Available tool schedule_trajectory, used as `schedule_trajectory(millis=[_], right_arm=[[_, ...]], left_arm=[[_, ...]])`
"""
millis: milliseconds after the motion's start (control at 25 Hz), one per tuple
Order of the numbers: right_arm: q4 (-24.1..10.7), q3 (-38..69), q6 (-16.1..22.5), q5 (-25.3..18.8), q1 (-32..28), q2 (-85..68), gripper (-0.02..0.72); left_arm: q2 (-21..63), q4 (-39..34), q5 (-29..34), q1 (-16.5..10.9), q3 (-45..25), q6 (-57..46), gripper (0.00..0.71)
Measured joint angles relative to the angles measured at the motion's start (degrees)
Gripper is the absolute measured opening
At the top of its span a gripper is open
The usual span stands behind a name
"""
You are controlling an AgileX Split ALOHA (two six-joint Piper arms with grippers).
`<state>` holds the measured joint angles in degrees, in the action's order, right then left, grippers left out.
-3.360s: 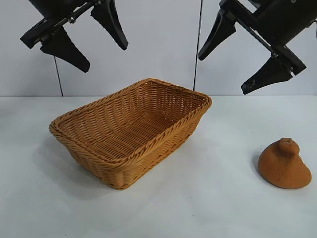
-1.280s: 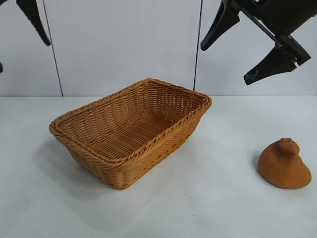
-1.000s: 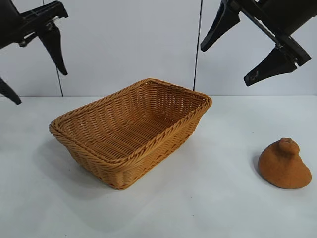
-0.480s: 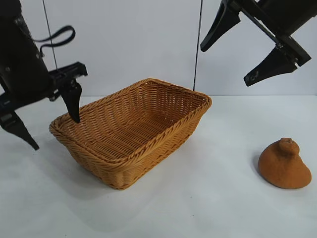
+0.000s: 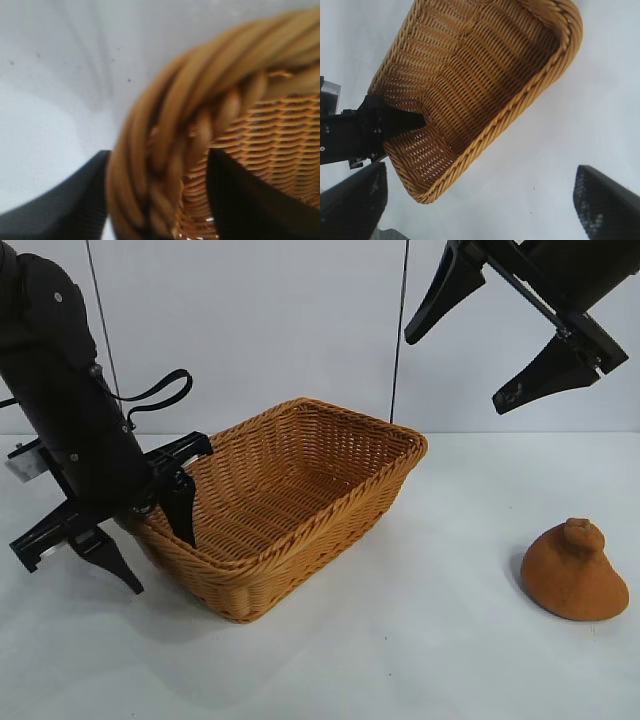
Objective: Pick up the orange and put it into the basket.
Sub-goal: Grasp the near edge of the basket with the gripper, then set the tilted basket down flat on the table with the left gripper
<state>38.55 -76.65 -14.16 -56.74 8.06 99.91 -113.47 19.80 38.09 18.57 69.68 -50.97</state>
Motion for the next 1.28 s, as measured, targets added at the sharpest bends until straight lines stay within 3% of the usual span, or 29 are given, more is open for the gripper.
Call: schedule_trajectory(millis=[360,680,880,1280], right_arm=[[-0.3,0.0,0.0,-0.69,0.0,0.0,0.694],[-0.47,0.0,0.05,-1.53,0.0,0.0,0.694],[-0.47,0.0,0.05,-2.64,0.0,0.0,0.694],[-0.54,0.0,0.05,-2.91,0.0,0.0,0.694]], left_arm=[[-2.45,-1.24,13.98,-5.48,15.97,19.44,0.088],[-10.21,-1.74,30.09,-4.77,30.85,36.64,0.088],[-12.19,-1.66,31.02,-3.48,32.55,39.32,0.088],[-18.04,-0.62,29.06,-3.45,32.55,39.8,0.088]])
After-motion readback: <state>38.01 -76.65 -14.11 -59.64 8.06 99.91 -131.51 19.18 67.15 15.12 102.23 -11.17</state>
